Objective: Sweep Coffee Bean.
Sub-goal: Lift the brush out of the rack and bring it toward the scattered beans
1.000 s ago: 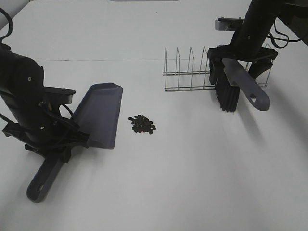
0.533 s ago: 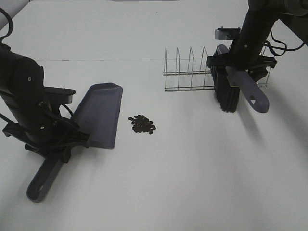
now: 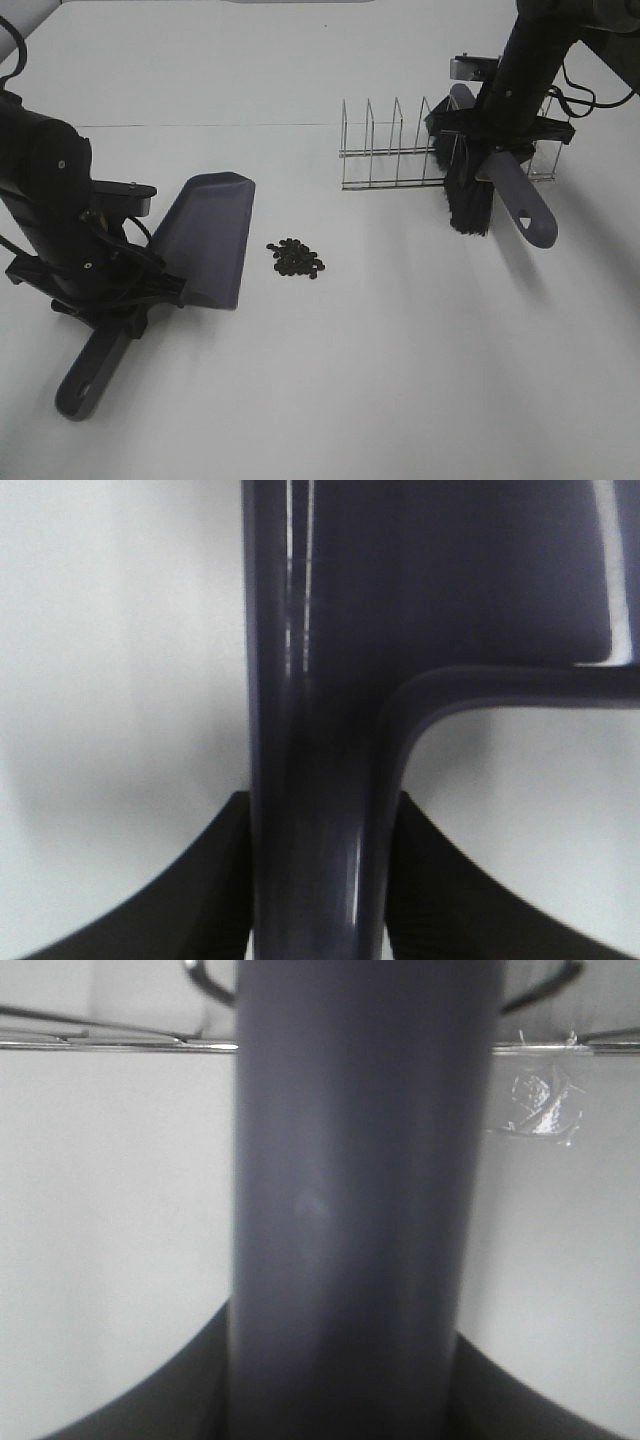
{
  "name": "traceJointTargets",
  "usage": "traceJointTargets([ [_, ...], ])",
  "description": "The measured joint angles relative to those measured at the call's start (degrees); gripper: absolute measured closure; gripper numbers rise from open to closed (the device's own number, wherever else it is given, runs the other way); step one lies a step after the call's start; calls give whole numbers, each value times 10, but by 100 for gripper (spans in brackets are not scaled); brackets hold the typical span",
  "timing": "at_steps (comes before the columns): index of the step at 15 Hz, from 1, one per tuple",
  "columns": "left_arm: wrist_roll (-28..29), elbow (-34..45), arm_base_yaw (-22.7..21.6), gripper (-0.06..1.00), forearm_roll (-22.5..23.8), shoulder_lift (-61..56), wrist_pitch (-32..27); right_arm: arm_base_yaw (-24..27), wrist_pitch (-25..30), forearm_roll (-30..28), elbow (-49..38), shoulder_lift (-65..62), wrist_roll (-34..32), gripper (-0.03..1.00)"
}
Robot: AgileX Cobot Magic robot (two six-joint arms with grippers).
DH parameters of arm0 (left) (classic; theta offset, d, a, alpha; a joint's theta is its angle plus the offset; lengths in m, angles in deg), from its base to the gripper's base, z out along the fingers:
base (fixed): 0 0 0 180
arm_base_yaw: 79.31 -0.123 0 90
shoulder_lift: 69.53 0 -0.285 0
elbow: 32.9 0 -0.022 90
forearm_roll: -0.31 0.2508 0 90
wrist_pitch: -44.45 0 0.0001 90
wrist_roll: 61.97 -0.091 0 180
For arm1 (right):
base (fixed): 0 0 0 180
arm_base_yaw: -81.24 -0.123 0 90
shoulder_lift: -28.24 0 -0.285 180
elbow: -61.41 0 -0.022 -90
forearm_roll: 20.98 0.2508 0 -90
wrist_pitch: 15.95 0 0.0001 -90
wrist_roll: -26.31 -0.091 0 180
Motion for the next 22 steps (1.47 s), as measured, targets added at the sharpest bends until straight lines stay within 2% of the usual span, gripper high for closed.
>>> traceJointTargets([
  [6, 0, 0, 0, 63, 0, 0, 0, -5, -1, -3, -21, -38, -19, 68],
  [13, -9, 0, 0, 63, 5, 0, -4, -111, 1, -117, -175, -222, -80, 68],
  [16, -15, 0, 0, 63, 14, 0, -10, -169, 1, -181, -276, -258, -138, 68],
  [17, -22, 0, 0, 63, 15, 0, -11, -196, -3, -198, -335, -259, -180, 68],
  [19, -25, 0, 0, 63, 19, 0, -11, -215, -29, -205, -363, -250, -208, 68],
  [22, -27, 0, 1, 63, 21, 0, -11, -221, -73, -260, -364, -215, -243, 68],
])
